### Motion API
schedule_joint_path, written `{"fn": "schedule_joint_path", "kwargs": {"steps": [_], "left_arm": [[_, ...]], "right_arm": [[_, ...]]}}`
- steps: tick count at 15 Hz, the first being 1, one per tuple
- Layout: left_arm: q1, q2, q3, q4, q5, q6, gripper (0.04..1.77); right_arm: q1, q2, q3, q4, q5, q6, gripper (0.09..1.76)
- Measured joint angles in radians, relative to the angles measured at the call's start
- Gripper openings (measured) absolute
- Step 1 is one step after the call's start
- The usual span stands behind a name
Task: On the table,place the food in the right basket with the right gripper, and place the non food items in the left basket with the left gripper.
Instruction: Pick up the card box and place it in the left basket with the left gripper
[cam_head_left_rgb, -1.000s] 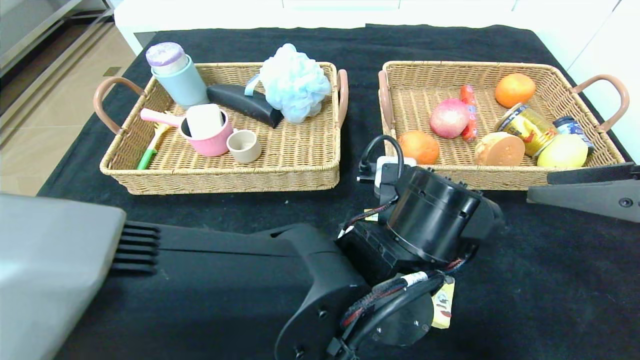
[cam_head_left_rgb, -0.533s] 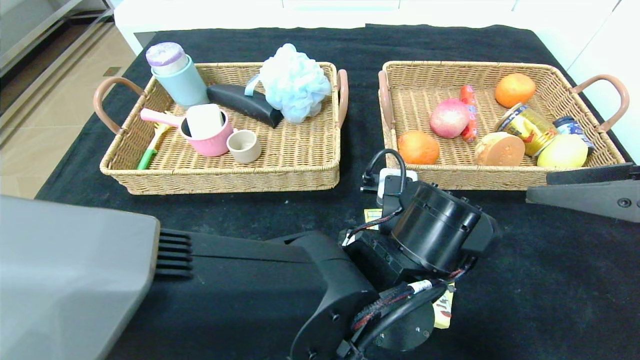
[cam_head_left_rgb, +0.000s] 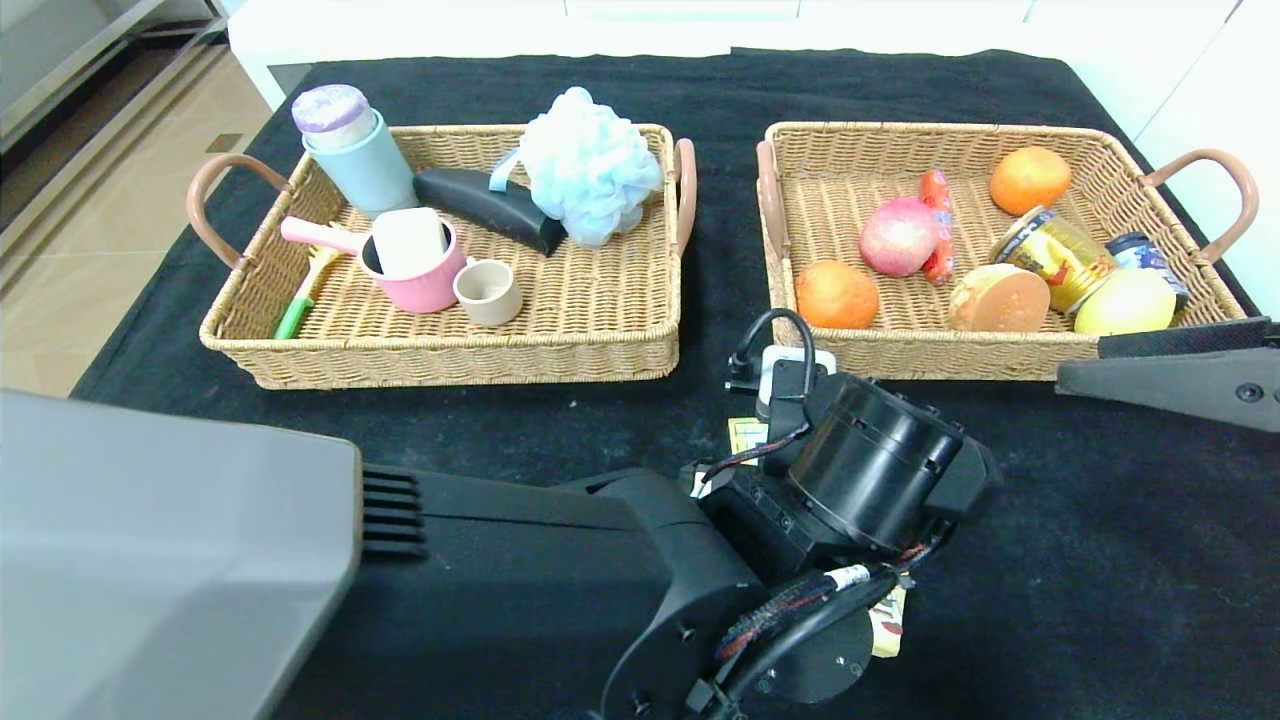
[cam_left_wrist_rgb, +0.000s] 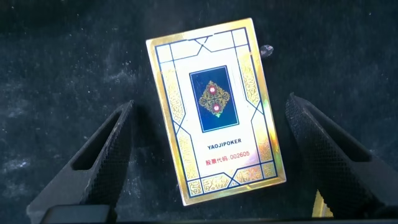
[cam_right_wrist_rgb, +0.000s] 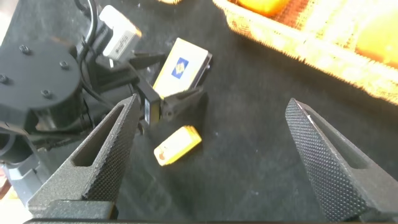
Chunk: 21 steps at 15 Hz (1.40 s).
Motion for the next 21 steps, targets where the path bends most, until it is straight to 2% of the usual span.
{"fn": "schedule_joint_path", "kwargs": {"steps": [5,8,10,21], "left_arm": [[0.000,0.008,0.001,0.002,0.001,0.000,1.72],[0.000,0.009,0.001,0.007,0.001,0.000,1.24],[0.000,0.008,0.001,0.007,0.001,0.000,1.07],[0.001,0.003,0.008,0.024,0.001,0.001,1.04]], "right_arm": [[-0.006,0.000,0.004,-0.008,0.000,0.000,1.71],[-0.006,0.000,0.004,-0.007,0.001,0.000,1.71],[-0.007,0.000,0.004,-0.006,0.001,0.000,1.71],[-0.007,0.000,0.004,-0.006,0.001,0.000,1.71]]}}
